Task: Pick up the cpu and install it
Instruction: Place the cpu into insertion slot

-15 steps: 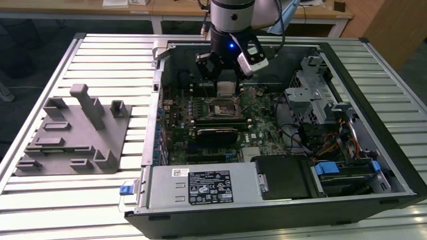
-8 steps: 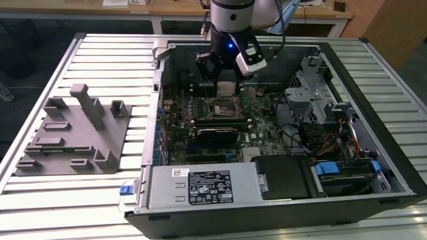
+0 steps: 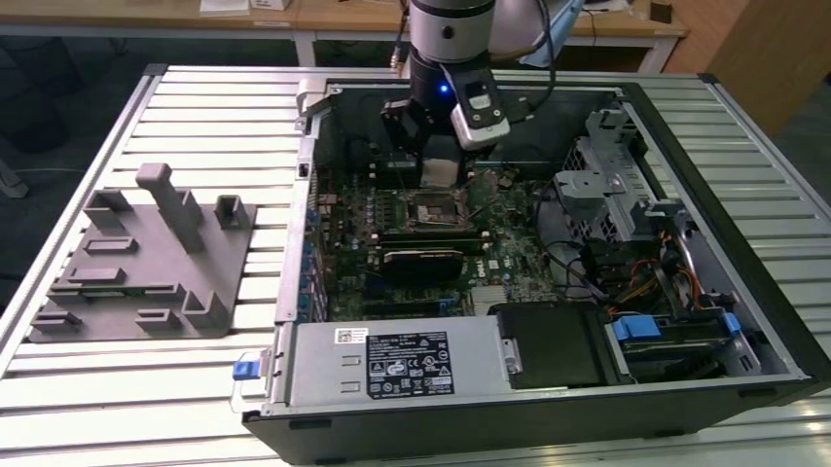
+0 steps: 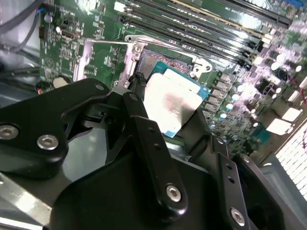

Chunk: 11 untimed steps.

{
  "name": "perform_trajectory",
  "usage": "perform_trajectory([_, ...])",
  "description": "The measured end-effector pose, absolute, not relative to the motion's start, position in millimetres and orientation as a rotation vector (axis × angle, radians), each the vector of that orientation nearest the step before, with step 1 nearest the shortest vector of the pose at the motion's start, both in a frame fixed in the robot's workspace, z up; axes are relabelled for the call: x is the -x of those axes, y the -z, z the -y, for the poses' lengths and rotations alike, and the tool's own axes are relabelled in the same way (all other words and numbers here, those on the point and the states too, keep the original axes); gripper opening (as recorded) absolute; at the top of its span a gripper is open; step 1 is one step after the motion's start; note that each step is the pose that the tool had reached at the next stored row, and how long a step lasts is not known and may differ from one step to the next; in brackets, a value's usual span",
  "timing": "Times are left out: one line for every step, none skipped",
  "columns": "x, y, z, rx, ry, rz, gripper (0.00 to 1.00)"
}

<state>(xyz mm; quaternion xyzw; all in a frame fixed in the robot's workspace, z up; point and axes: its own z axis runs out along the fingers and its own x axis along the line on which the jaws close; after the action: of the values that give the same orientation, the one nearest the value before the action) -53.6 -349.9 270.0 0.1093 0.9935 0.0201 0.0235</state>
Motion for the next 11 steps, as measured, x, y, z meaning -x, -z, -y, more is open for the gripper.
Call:
perform_trajectory([53.6,-270.0,349.9,-0.366,-0.062,-3.072,0.55])
perform_trajectory([53.7,-269.9,349.9,-0.393,-0.061,-3.068,0.55])
perform_trajectory([53.6,-269.9,349.9,-0.421,-0.06,-3.064,0.55])
perform_trajectory([53.6,-269.9,349.9,-0.45,-0.059,-3.06,0.55])
perform_trajectory([53.7,-269.9,349.9,-0.477,-0.059,-3.055,0.55])
perform_trajectory([53.6,-269.8,349.9,-0.505,-0.058,-3.05,0.55])
perform_trajectory([53.7,-269.8,349.9,-0.533,-0.057,-3.045,0.55])
perform_trajectory([53.6,-269.8,349.9,-0.56,-0.057,-3.04,0.55])
perform_trajectory([53.6,-269.7,349.9,-0.587,-0.056,-3.035,0.55])
perform_trajectory([53.6,-269.7,349.9,-0.615,-0.055,-3.029,0.55])
perform_trajectory([53.7,-269.7,349.9,-0.642,-0.054,-3.023,0.55])
